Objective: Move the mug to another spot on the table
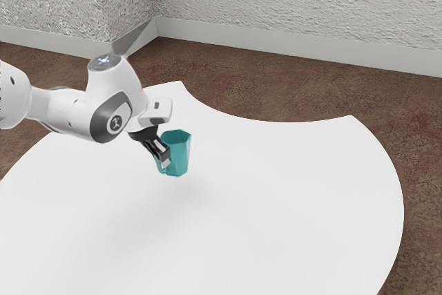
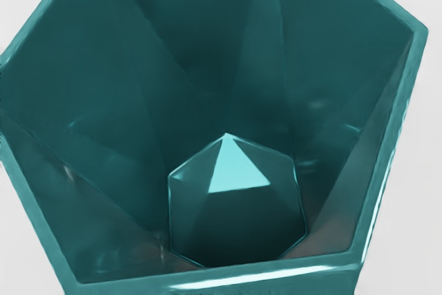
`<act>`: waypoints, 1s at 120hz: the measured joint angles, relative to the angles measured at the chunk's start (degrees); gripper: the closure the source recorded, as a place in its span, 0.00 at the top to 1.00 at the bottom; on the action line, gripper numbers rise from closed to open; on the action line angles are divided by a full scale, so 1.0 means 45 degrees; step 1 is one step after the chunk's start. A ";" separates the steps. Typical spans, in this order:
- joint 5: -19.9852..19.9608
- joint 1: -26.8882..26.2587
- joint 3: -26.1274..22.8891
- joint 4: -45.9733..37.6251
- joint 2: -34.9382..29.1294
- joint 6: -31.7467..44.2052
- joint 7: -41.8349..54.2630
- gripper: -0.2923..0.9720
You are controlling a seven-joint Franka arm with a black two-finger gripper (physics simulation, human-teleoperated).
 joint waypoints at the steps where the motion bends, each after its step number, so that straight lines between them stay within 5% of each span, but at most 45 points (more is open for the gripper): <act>1: -0.0001 0.0012 0.0001 -0.0016 0.0008 0.0052 0.0001 0.32; 101: -0.0121 0.0252 0.0012 -0.1517 0.1333 0.4182 0.0309 0.32; 120: -0.0208 0.0281 0.0005 -0.1525 0.1344 0.4284 0.0369 0.50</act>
